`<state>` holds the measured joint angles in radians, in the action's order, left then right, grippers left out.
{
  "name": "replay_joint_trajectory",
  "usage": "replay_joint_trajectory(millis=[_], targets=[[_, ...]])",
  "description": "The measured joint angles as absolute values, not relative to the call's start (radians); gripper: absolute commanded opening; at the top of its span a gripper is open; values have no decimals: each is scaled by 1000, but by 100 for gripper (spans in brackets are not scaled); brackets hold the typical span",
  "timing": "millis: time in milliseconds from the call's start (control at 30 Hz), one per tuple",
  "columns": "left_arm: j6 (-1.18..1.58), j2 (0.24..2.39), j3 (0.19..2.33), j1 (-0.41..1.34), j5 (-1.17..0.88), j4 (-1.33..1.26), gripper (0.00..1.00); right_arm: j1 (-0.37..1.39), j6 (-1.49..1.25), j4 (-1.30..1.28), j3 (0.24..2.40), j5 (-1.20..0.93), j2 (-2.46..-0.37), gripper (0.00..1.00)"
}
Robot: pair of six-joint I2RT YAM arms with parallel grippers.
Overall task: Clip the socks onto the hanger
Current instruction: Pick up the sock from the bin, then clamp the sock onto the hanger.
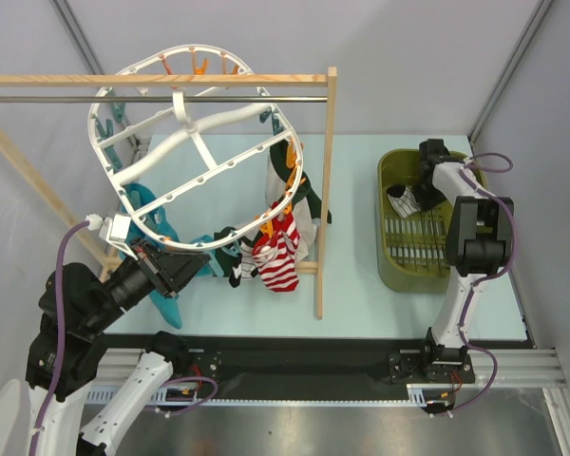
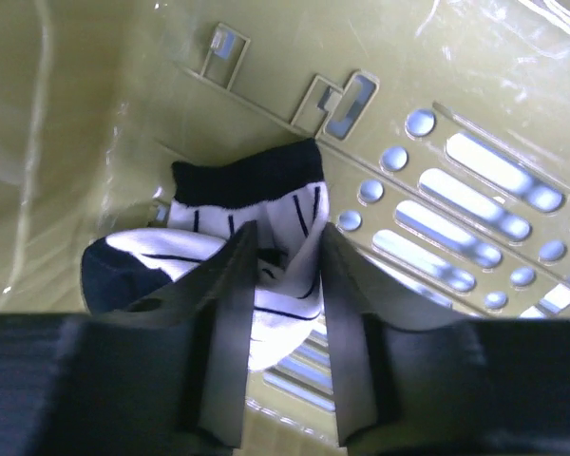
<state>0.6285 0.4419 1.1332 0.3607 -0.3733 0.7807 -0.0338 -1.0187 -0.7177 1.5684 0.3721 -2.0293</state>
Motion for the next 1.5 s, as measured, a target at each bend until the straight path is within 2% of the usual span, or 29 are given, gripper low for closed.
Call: replay_joint_trajectory(millis=[33,67,133,167,433,667,900,1100,1300,1500], targets=[[628,442,1133,361,-373,781,0,-34,-1018,-714,1567,372,-2033,29],[628,442,1133,361,-373,782,0,-34,-1015,-708,1564,373,-2033,19],[628,442,1133,361,-372,788,0,-33,-1001,-702,1563,382,-2032,10],[628,442,1133,361,-373,790,0,-32,-989,-694,1563,388,-2031,0],[629,437,1133,361,-373,794,0,-27,-783,-646,1523,430,-1928,0],[630,436,1134,361,-373,793,0,8,-521,-548,1308,386,-1532,0],[643,436,1134,361,-376,784,0,117,-354,-513,1170,159,-1111,0],[667,436,1133,361,-390,766,0,293,-285,-584,1128,-76,-878,0],[707,436,1122,361,-407,731,0,480,-254,-682,1119,-282,-753,0],[748,436,1105,361,-424,698,0,673,-244,-645,1051,-500,-714,0]])
